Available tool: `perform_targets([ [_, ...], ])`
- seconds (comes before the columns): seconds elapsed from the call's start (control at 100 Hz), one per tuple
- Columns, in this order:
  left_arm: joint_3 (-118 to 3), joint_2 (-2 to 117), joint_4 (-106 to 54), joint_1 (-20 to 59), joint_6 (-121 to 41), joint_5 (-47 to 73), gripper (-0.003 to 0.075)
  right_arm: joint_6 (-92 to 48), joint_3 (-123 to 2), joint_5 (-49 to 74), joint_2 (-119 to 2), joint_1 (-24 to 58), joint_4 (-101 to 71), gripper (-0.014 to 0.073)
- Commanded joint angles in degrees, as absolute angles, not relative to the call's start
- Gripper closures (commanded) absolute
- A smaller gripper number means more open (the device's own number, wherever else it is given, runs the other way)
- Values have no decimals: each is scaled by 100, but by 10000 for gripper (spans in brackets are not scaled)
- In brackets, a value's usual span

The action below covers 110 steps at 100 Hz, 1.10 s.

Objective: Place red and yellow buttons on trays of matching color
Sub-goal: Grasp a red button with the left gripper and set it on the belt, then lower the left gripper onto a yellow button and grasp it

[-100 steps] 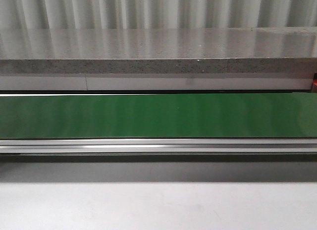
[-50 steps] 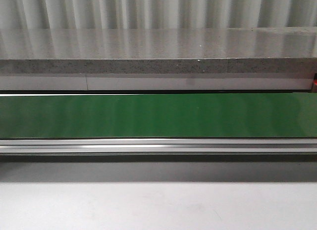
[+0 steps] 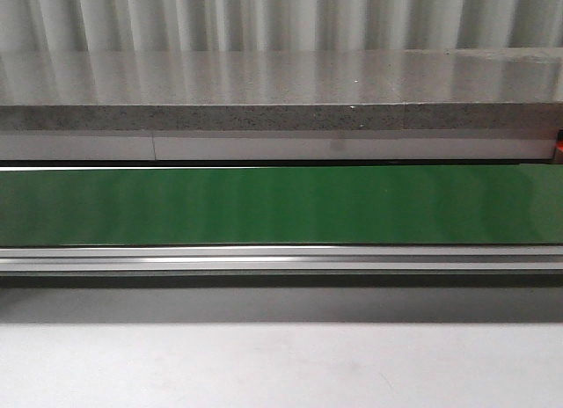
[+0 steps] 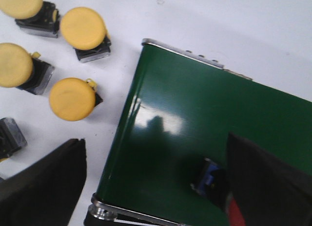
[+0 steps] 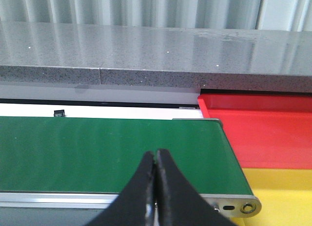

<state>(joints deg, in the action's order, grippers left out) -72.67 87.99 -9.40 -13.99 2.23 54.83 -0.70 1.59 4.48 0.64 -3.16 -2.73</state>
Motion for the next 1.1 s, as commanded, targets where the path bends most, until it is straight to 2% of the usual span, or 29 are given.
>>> perform_targets([
  [0.0, -7445, 8807, -1027, -1559, 416, 5340, 155, -81, 166, -40, 150, -340, -219, 661],
  [0.24, -7454, 9333, -1008, -1858, 1135, 5116, 155, -81, 166, -40, 150, -340, -219, 661],
  [0.46, -7497, 9725, -971, -2005, 2442, 5053, 155, -81, 166, -40, 150, -340, -219, 661],
  [1.09, -7595, 10508, -881, -2018, 2793, 4688, 163, -81, 166, -40, 150, -340, -219, 661],
])
